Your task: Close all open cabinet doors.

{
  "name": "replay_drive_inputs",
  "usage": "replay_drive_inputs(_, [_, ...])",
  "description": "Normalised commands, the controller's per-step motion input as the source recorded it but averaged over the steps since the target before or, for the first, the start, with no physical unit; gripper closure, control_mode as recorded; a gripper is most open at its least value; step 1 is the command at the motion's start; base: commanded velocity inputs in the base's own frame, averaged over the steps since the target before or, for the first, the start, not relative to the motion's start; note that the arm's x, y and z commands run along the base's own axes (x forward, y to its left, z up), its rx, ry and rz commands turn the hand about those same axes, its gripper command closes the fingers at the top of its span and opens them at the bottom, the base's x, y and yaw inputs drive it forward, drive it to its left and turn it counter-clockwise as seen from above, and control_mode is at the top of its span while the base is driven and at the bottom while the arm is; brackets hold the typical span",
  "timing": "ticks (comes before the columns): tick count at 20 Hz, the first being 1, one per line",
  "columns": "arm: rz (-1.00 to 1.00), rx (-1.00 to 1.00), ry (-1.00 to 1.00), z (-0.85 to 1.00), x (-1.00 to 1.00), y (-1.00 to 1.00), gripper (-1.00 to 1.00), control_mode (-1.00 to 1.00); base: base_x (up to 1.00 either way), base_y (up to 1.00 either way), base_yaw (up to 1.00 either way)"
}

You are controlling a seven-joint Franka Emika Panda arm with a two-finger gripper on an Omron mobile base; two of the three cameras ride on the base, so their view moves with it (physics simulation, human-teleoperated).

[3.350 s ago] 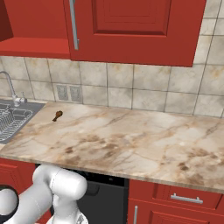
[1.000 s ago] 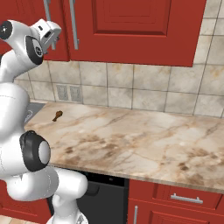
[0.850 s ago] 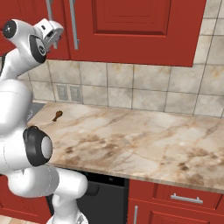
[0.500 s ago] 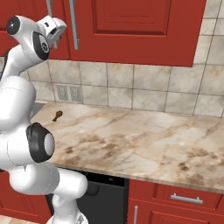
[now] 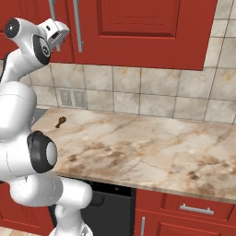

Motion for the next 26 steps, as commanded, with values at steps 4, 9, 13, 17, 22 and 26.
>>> replay_drive_inputs(4, [0.0, 0.02, 0.0, -0.69, 0.0, 0.0, -1.0, -1.0, 0.0, 0.0, 0.0])
replay_drive_inputs(9, [0.0, 0.05, 0.03, -0.63, 0.0, 0.0, -1.0, -1.0, 0.0, 0.0, 0.0])
replay_drive_inputs(13, [0.0, 0.09, 0.05, -0.59, 0.0, 0.0, -1.0, -1.0, 0.0, 0.0, 0.0])
replay_drive_inputs(17, [0.0, 0.08, 0.05, -0.49, 0.0, 0.0, -1.0, -1.0, 0.0, 0.0, 0.0])
replay_drive_inputs(22, [-0.02, 0.02, 0.01, -0.17, -0.16, 0.13, -1.0, -1.0, 0.0, 0.0, 0.0])
replay_drive_inputs(26, [-0.05, 0.03, 0.0, 0.04, -0.6, 0.16, -1.0, -1.0, 0.0, 0.0, 0.0])
